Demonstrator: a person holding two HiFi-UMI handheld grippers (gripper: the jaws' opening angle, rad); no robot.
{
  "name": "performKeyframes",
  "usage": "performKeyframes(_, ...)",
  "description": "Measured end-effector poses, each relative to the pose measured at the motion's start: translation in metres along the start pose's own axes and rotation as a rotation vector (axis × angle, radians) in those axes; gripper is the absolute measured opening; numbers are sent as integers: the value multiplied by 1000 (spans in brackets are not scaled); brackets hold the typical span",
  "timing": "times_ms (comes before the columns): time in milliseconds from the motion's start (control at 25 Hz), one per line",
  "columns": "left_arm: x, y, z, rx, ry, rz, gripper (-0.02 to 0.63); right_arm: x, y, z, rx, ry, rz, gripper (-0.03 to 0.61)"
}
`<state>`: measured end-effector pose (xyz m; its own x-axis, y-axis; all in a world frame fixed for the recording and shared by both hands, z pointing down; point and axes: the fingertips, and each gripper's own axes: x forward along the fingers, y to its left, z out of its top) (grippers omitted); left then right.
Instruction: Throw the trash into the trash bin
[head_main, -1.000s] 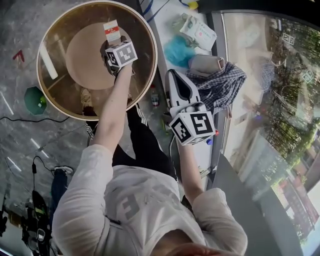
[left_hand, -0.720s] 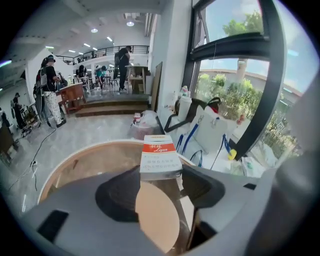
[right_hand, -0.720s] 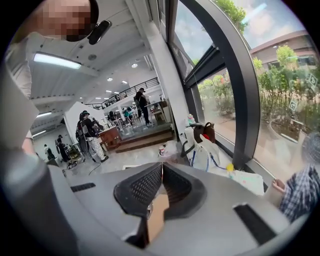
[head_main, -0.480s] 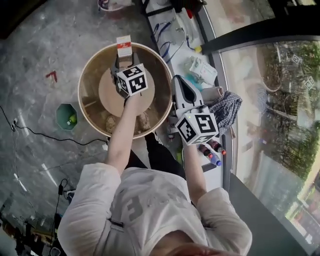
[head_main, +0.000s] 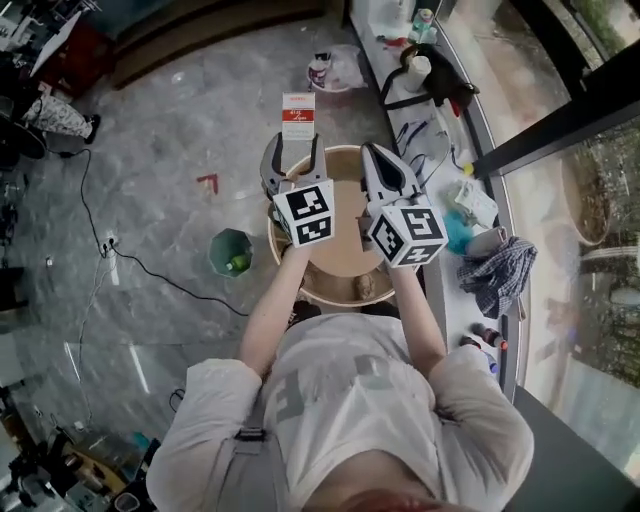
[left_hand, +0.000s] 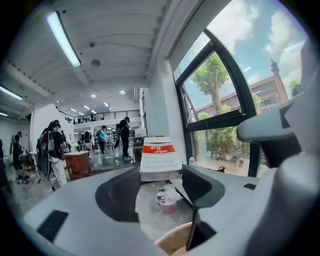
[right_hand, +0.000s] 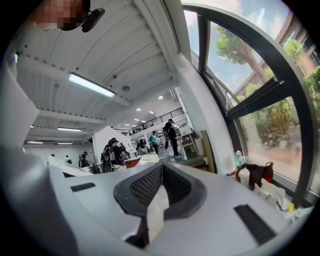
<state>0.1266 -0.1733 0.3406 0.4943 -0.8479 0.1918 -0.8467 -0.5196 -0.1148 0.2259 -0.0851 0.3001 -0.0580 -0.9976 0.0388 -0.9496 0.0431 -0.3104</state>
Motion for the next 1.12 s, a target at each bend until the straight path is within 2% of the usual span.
performKeyframes(200,-55,55,61,47,-164,59,272,30,74,21,-44,-80,92,15)
performKeyframes(400,-89,83,83,-1,-236,89,272,44,124,15,-78,-82,163,15)
performKeyframes(600,-104,102,88,38,-262,136,272,47,147,4,-84,-58,206,15)
performKeyframes(1120,-116,137,78,-7,-261,224,272,54,164,-4,-111,-29,252,15)
